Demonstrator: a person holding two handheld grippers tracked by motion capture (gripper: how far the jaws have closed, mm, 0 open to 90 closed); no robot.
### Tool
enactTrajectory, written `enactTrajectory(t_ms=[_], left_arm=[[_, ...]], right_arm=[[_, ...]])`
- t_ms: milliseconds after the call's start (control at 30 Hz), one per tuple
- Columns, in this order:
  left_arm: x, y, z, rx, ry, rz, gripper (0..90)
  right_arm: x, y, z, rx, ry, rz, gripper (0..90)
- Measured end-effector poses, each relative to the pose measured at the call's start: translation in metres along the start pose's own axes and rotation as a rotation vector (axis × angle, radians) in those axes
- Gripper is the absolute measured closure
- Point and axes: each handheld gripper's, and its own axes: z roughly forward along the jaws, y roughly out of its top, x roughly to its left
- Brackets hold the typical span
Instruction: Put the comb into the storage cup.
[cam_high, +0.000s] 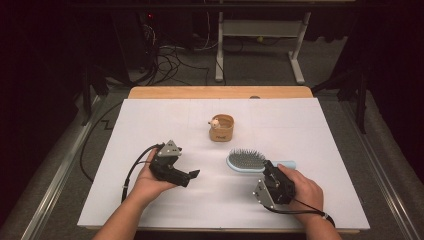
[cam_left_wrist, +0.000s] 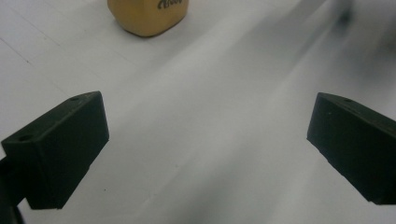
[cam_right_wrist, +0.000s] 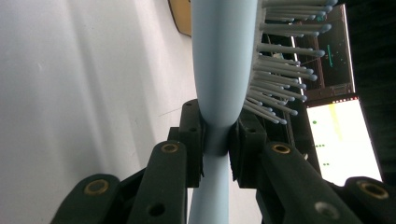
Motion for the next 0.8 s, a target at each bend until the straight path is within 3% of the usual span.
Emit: enactTrajectory(t_ms=[300, 667, 800], left_arm=[[0.002, -0.017, -0.001, -0.111, -0.019, -0.066, 0.0], [0.007, -0.03, -0.009, -0.194, -0.01, -0.09, 0.0], [0.009, -0.034, -0.014, -0.249, -0.01, -0.104, 0.0]], right_arm=[[-0.002, -0.001, 0.0, 0.001, 0.014, 0.039, 78.1], [-0.005, -0.001, -0.002, -0.011, 0.018, 0.087, 78.1], [-0.007, -0.002, -0.002, -0.014, 0.02, 0.119, 78.1]])
